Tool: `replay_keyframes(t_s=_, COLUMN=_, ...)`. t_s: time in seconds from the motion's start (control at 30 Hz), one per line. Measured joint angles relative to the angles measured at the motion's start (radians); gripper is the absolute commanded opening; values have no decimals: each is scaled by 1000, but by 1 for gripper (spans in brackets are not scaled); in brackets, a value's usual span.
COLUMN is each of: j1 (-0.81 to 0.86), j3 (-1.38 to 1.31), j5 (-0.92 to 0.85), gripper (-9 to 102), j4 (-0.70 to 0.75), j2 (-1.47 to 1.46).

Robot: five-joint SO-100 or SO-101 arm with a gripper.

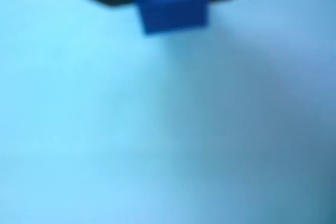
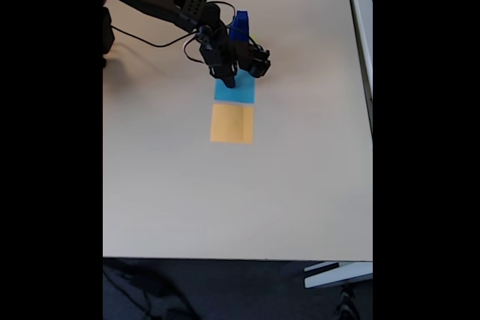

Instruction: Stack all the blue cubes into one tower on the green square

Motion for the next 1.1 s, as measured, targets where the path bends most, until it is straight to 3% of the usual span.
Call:
replay_keyframes(t_s=0.47, j1=-28, j3=-545, j5=43, gripper=2, j4=511, j2=52)
replay_keyframes(t_s=0.7, j1=-114, j3=-692, j5=115, gripper=2, j4=594, j2=52)
replay_keyframes(t_s=1.1, j1=-222, j3=-690, j5=209, gripper=2, j4=598, j2=52)
